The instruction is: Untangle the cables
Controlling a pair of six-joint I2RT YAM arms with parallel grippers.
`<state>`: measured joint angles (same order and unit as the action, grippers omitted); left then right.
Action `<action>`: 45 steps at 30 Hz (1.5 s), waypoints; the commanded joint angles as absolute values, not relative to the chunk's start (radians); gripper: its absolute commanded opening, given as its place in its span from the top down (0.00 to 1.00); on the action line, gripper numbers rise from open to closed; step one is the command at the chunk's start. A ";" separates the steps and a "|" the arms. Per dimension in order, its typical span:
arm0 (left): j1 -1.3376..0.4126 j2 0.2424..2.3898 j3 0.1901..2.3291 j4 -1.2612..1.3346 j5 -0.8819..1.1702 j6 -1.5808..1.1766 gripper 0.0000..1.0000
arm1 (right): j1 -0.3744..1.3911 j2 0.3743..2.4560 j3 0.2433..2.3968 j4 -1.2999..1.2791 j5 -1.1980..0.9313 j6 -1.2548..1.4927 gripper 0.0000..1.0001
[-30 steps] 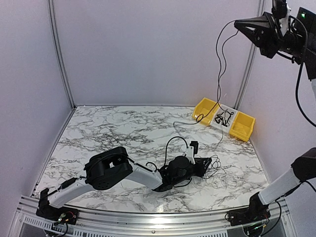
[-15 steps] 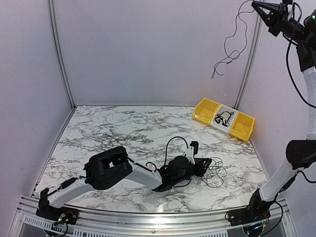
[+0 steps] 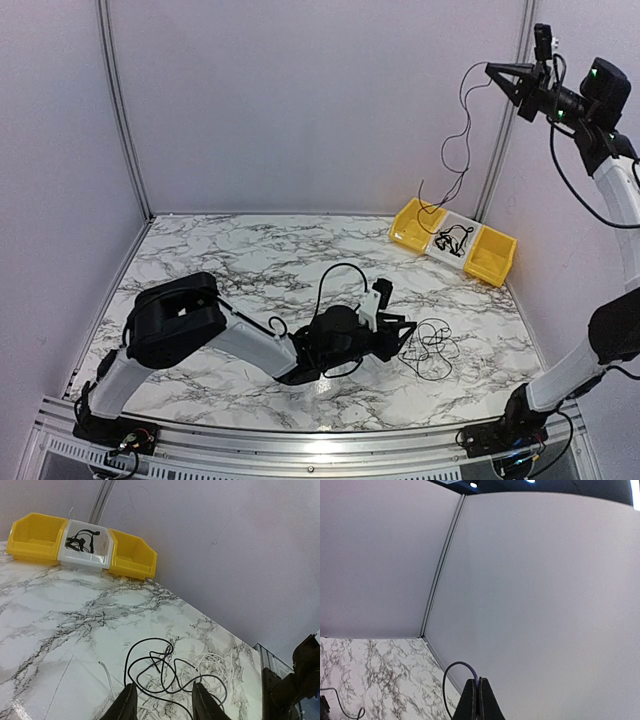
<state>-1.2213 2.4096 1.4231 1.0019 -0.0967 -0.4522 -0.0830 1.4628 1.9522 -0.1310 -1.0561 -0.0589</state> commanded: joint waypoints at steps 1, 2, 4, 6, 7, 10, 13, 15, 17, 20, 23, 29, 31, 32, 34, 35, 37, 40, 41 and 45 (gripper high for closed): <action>-1.226 2.218 1.275 1.087 -0.130 -0.354 0.59 | -0.087 1.422 1.799 -0.163 -1.002 -0.150 1.00; -1.226 2.187 1.234 1.091 -0.139 -0.354 0.59 | -0.088 1.418 1.767 -0.154 -1.000 -0.152 1.00; -1.226 2.123 1.153 1.096 -0.153 -0.356 0.59 | -0.087 1.415 1.719 -0.138 -0.992 -0.151 1.00; -1.227 2.057 1.069 1.096 -0.173 -0.374 0.58 | -0.086 1.418 1.683 -0.112 -0.980 -0.147 1.00; -1.228 2.016 1.022 1.097 -0.178 -0.390 0.58 | -0.086 1.422 1.668 -0.099 -0.969 -0.145 1.00; -1.231 1.924 0.894 1.096 -0.177 -0.417 0.58 | -0.087 1.439 1.634 -0.059 -0.918 -0.130 1.00; -1.235 1.863 0.781 1.096 -0.154 -0.431 0.56 | -0.086 1.459 1.599 -0.015 -0.869 -0.116 1.00; -1.235 1.844 0.741 1.097 -0.135 -0.436 0.55 | -0.086 1.472 1.575 0.027 -0.840 -0.108 1.00; -1.238 1.834 0.709 1.097 -0.150 -0.447 0.55 | -0.086 1.484 1.557 0.060 -0.815 -0.108 1.00; -1.250 1.828 0.673 1.097 -0.195 -0.468 0.55 | -0.086 1.519 1.552 0.091 -0.771 -0.111 1.00; -1.267 1.823 0.651 1.098 -0.223 -0.476 0.55 | -0.086 1.555 1.553 0.124 -0.736 -0.115 1.00; -1.282 1.792 0.644 1.094 -0.208 -0.443 0.55 | -0.086 1.651 1.602 0.170 -0.699 -0.093 1.00; -1.282 1.781 0.640 1.088 -0.208 -0.437 0.55 | -0.086 1.692 1.626 0.184 -0.702 -0.070 1.00; -1.282 1.776 0.637 1.084 -0.209 -0.436 0.55 | -0.086 1.713 1.639 0.191 -0.702 -0.059 1.00; -1.284 1.766 0.634 1.077 -0.211 -0.436 0.55 | -0.086 1.762 1.678 0.191 -0.703 -0.046 1.00; -1.284 1.761 0.629 1.074 -0.213 -0.436 0.55 | -0.086 1.800 1.705 0.184 -0.703 -0.042 1.00; -1.285 1.751 0.621 1.072 -0.226 -0.441 0.55 | -0.086 1.859 1.764 0.161 -0.699 -0.046 1.00; -1.288 1.741 0.605 1.072 -0.250 -0.449 0.55 | -0.086 1.948 1.849 0.123 -0.674 -0.068 1.00; -1.290 1.739 0.602 1.072 -0.256 -0.451 0.55 | -0.086 1.979 1.876 0.111 -0.664 -0.078 1.00; -1.297 1.738 0.597 1.071 -0.275 -0.456 0.55 | -0.086 2.095 1.995 0.051 -0.632 -0.115 1.00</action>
